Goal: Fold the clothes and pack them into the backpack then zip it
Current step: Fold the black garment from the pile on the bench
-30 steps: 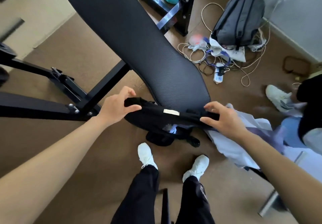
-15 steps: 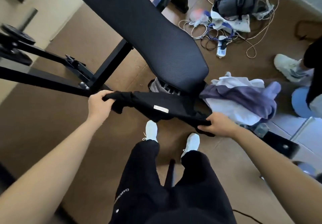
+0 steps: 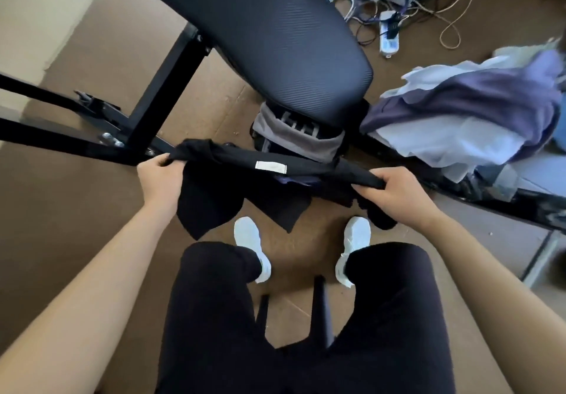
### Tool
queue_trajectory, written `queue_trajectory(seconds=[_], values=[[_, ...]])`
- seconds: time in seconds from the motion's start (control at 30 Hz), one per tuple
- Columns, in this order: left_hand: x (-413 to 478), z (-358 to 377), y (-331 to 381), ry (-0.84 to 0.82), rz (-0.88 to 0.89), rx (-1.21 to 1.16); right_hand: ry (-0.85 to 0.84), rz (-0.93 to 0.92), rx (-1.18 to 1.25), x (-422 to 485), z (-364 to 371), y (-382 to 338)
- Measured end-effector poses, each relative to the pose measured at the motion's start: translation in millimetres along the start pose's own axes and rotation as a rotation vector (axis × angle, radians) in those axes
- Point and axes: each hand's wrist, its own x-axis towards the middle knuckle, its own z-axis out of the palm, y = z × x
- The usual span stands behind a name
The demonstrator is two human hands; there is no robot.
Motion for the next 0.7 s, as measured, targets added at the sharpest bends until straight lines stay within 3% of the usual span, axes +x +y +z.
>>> queue_trajectory(seconds=[0.13,0.4,0.57,0.7], values=[[45,9,-53,0.069,0.005,-0.047,-0.002,-0.030,-0.285,36,37,42],[67,-1,-104,-0.026,0.313,0.175,0.135,-0.046,-0.527,35,91,87],[32,-45,-94,-0.101,0.335,0.133,0.173,-0.129,-0.450,-26,74,68],[8,-71,-85,-0.204,0.332,0.070,0.237,-0.222,-0.256,-60,58,52]])
